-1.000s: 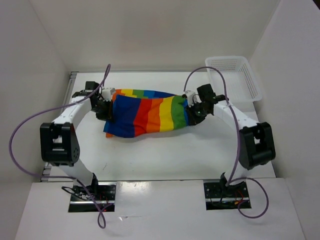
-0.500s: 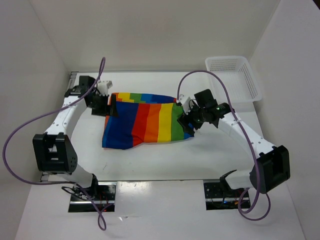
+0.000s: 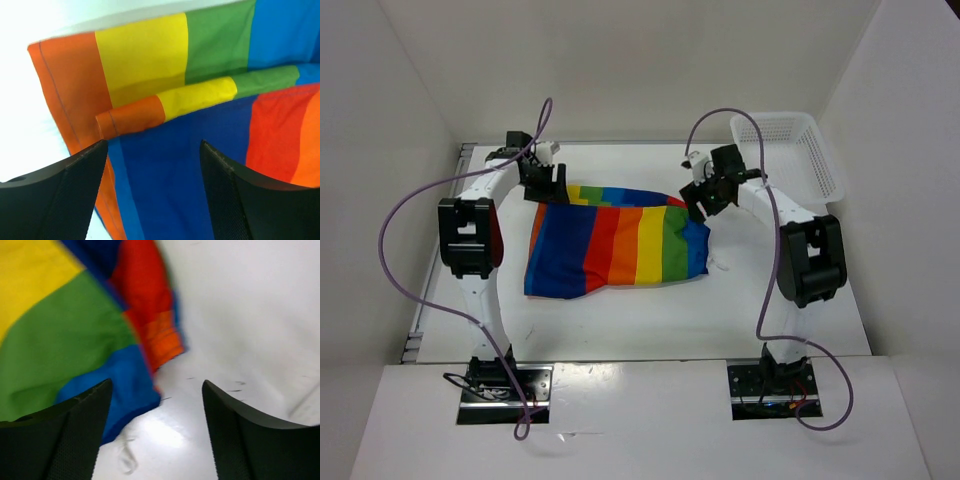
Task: Fold and stack the shorts
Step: Fold the shorts
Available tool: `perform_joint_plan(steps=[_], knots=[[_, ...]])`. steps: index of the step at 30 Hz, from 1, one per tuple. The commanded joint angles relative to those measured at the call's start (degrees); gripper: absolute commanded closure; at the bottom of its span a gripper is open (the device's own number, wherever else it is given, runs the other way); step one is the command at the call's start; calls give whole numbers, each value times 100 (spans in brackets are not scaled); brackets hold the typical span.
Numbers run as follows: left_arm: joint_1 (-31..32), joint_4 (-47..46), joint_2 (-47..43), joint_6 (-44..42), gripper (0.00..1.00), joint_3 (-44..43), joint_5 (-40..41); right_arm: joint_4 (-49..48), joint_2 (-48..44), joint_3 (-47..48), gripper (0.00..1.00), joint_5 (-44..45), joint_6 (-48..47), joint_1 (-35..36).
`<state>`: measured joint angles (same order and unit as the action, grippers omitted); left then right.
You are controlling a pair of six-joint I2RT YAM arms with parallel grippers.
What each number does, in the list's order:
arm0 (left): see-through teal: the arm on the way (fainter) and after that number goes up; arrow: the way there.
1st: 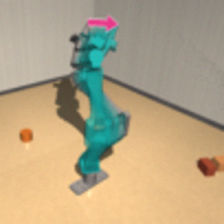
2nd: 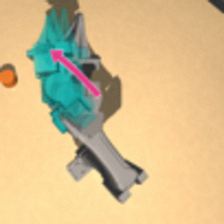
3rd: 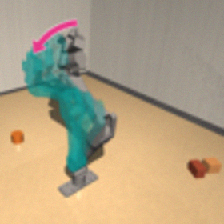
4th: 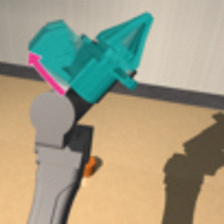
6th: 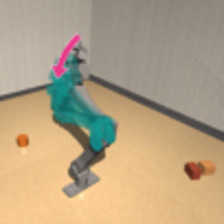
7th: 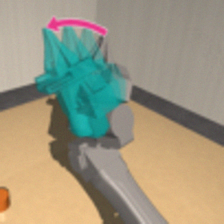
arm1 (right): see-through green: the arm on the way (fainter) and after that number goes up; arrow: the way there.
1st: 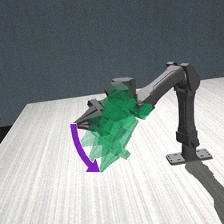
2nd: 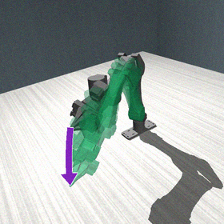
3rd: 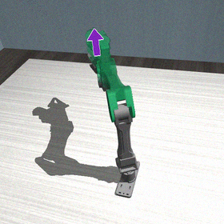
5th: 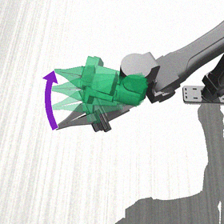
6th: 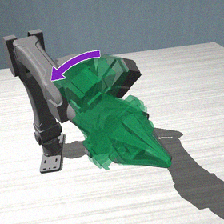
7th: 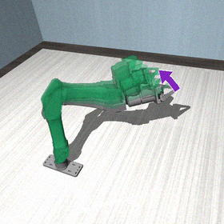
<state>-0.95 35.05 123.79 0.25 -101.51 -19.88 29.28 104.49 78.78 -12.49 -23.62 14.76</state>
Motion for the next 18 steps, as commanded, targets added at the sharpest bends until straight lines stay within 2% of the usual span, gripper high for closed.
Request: perform_joint_plan(steps=[1,2,8,11,15,18], knots=[[51,-253,40,-25,19,-491,-341,-169,291,716,25,-227,191,-298],[51,-253,119,-25,19,-492,-341,-98,352,778,31,-332,86,-299],[174,-367,173,-25,19,-255,-8,96,292,375,43,-632,-152,-228],[174,-437,172,-25,19,-255,168,-88,440,304,43,-580,-91,-228],[174,-437,225,-25,19,-431,826,-142,661,435,43,-641,-38,-228],[174,-385,172,-25,17,-431,880,-89,783,489,43,-780,-38,-228]])
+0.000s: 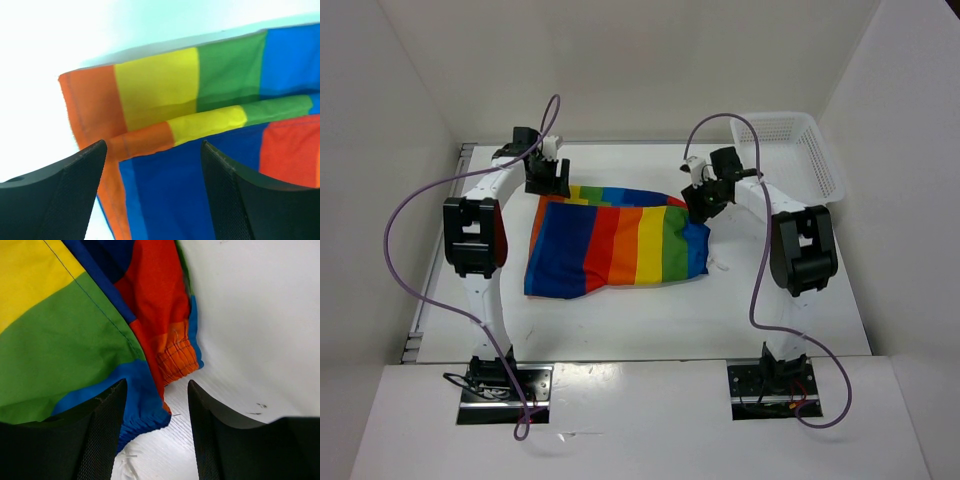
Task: Fold and stack the shorts
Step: Fold the shorts
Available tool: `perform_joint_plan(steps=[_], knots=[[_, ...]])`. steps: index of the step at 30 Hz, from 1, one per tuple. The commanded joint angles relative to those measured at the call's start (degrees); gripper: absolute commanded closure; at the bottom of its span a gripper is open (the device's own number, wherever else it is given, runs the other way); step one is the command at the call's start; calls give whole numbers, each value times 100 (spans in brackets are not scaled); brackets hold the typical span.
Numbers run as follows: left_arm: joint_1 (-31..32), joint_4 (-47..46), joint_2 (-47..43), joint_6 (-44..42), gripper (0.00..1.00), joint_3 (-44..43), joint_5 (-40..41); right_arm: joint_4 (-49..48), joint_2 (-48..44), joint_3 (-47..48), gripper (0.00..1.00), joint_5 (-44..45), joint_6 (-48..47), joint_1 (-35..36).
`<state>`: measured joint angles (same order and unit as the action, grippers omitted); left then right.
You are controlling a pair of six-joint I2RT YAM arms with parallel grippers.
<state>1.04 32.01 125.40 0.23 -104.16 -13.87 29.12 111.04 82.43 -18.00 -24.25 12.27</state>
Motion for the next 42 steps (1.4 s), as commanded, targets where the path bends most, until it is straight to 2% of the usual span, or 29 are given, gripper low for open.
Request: perform_joint_plan(steps=[1,3,8,17,20,21,22,24,29,31,40,42], knots=[[-25,-20,10,-23,17,-166,279,-74,128,124,43,-230,26,21],[-86,-19,10,-23,16,-96,279,-74,128,10,42,-283,-36,21],[-139,-81,80,-23,16,185,-309,-74,75,-289,42,-283,-89,74],[-139,-19,133,-23,37,212,-396,-126,23,-342,43,-178,-141,126],[-139,-19,72,-23,51,378,-607,-126,23,-395,51,-178,-141,126],[-139,-19,72,-23,59,379,-608,-187,75,-456,52,-125,-141,126],[-139,-19,72,-23,65,379,-608,-188,75,-456,60,-125,-141,126],[-139,-19,125,-23,79,379,-757,-188,127,-456,67,-125,-141,126],[-139,-19,177,-23,100,194,-977,-311,66,-456,95,85,-141,179],[-139,-19,29,-23,100,194,-977,-311,-65,-456,99,86,-141,179],[-139,-125,-1263,-23,100,563,-687,277,-978,-790,98,393,-729,179],[-139,-125,-1526,-23,100,677,-565,278,-1277,-1018,100,455,-782,179]])
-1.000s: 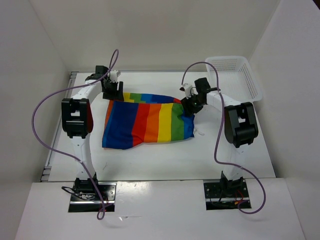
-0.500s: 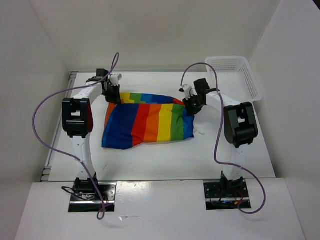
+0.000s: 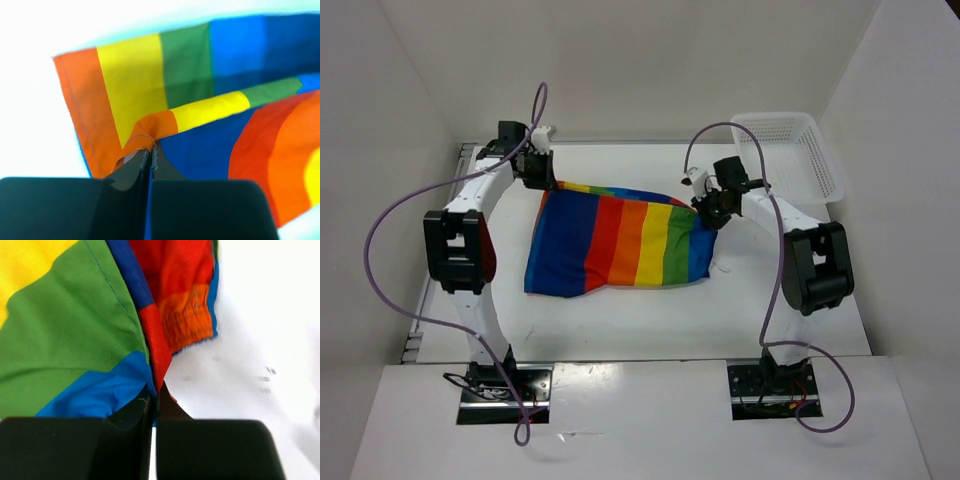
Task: Fold and stack the shorts
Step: Fold the shorts
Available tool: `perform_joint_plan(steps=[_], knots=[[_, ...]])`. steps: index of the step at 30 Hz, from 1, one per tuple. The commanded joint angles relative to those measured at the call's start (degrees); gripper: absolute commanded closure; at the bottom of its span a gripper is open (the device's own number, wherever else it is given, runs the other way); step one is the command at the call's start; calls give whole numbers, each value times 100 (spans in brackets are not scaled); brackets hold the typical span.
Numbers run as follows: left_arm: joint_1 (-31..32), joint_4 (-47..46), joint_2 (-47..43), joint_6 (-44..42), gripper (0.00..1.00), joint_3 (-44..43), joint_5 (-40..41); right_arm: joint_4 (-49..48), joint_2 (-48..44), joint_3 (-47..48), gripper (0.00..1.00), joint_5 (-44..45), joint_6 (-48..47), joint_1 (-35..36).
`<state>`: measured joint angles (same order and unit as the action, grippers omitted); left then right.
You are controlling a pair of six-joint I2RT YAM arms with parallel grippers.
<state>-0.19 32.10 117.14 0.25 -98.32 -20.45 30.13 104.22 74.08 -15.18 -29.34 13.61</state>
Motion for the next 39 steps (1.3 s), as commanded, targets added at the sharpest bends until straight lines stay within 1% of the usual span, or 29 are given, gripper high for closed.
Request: perform_joint_plan(steps=[1,5,9,13,16,20,25,30,32,35,39], knots=[[-17,-134,-780,-25,100,198,94,177,-683,-253,100,173,-274,98],[-17,-2,-1280,-25,100,392,146,327,-1122,-508,100,173,-326,160],[-77,-2,-1659,-25,100,454,339,459,-1299,-439,100,173,-388,160],[-140,51,-1730,-25,100,-72,656,459,-1299,-18,100,173,-388,160],[-140,173,-1485,-25,100,-563,656,459,-1159,273,100,235,-326,160],[-140,288,-1255,-25,100,-969,428,459,-931,273,100,287,-458,160],[-140,411,-914,-25,100,-1417,375,345,-615,326,100,349,-458,160],[-140,534,-509,-25,100,-2023,269,344,-219,650,100,208,-353,160],[-140,534,-395,-25,100,-2147,356,344,-26,861,100,208,-353,160],[-140,395,-105,-25,100,-2095,576,292,273,1203,100,208,-300,160],[-140,60,422,-25,100,-1971,937,3,669,1617,100,208,51,160]])
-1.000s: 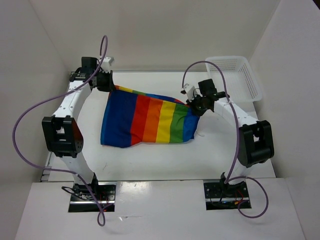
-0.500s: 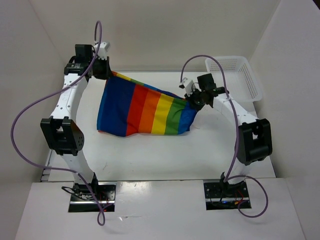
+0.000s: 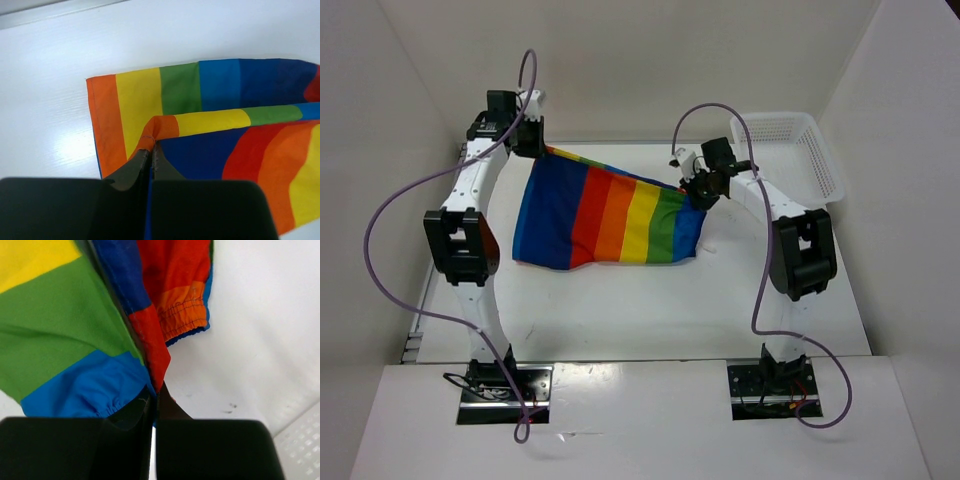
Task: Fold and stack the shorts
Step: Fold the shorts
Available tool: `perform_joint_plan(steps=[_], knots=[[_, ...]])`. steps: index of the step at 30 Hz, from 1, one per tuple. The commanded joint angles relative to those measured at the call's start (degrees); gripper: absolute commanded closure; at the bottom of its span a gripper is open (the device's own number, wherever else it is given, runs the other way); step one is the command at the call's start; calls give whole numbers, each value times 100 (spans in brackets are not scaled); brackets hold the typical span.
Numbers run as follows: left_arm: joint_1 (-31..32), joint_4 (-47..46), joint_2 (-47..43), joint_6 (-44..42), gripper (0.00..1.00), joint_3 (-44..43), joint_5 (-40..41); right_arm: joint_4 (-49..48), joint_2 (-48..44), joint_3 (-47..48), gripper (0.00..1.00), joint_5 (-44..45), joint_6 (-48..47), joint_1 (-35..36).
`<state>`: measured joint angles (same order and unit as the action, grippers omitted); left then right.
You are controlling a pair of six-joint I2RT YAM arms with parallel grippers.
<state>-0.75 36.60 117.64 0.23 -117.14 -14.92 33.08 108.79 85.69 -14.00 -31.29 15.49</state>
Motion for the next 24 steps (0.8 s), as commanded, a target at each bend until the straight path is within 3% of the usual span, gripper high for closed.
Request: perform_joint_plan(steps=[1,3,5,7,8,10,11,15,19,24], knots=[[-83,-460,478,-23,100,-89,437,-363,369,579,100,151,420,-28],[-136,-513,803,-23,100,-203,437,-721,511,633,95,335,806,-28],[-188,-513,1127,-23,100,-352,385,-1013,695,633,77,712,1045,-28],[-188,-513,1400,-23,100,-633,384,-1321,871,782,77,1064,1412,-28],[-188,-513,1471,-23,100,-695,384,-1417,924,783,64,1162,1554,-28],[-188,-513,1646,-23,100,-801,446,-1489,1029,984,57,1233,1844,-28],[-188,-513,1717,-23,99,-906,524,-1489,1152,1072,47,1233,1933,-28],[-241,-452,1911,-23,97,-1187,710,-1489,1223,1327,29,1478,2118,-28],[-355,-338,2043,-23,97,-1381,710,-1366,829,1126,25,1532,2180,-28],[-355,-276,1789,-23,98,-1206,385,-901,161,265,25,454,2600,-28]])
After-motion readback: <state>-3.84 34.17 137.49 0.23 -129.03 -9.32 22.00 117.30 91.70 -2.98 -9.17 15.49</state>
